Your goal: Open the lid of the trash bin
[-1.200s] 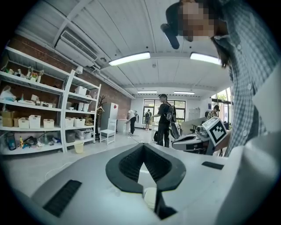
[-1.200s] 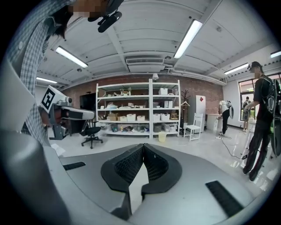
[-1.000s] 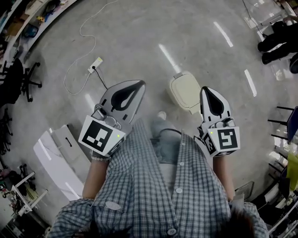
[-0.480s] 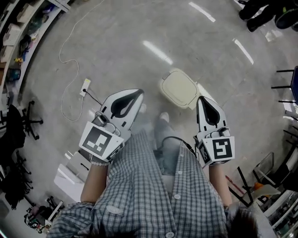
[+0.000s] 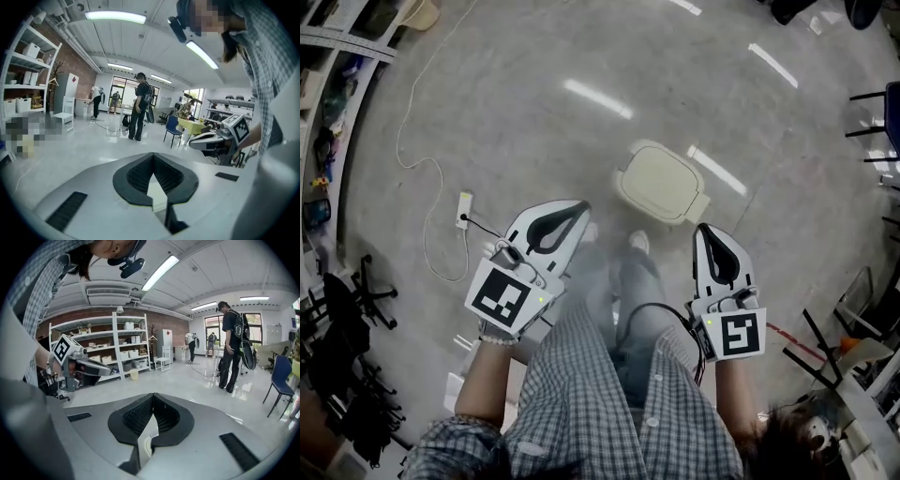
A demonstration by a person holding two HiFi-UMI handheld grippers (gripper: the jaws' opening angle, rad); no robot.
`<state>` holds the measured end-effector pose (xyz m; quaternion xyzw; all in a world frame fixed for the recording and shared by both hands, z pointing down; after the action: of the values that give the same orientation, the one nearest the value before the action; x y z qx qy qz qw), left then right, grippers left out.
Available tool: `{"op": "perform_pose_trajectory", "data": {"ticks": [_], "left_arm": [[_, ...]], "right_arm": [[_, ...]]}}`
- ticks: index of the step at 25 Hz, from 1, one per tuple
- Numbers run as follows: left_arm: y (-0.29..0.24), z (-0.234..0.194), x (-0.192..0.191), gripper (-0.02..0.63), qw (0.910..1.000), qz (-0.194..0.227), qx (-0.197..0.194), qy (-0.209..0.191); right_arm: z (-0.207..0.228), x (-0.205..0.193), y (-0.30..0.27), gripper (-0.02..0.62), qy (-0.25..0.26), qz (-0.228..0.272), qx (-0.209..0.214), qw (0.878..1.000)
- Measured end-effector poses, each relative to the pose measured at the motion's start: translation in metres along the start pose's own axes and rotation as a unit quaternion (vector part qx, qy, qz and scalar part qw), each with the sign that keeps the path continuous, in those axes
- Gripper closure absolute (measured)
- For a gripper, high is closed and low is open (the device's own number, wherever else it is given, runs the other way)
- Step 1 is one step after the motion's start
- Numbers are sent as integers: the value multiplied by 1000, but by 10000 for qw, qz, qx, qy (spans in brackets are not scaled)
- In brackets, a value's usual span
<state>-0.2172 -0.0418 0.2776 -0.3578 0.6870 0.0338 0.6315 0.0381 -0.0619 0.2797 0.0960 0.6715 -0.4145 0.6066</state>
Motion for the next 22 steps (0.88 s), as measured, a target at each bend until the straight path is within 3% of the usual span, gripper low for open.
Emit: {"op": "perform_pose_trajectory", "data": {"ticks": [5,11,22], "left_arm": [[-32,-17,-27,601,9990,-303,-318,75],[-70,-31,-73,601,9962,-623,-602,84],[-135,-57,-131,601,9925,-882,-833,-107]], "right_arm": [[-3,-31,-7,578,-175,-142,-426,9988],[-14,-54,-25,578,457,-471,-443,9969],[-3,-105,-41,578,-211,-605,-845,9944]]}}
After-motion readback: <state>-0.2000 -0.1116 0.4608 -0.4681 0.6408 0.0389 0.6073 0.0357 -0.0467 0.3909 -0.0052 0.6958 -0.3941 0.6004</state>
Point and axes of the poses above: the fingertips, and each gripper's own axes: y backward along the fingers, z to its right, x out of its top, the point moved 8 cm from there along y, backward along the fingers, and after that the axes turned 3 degrees about x, right-handed, at the moved point
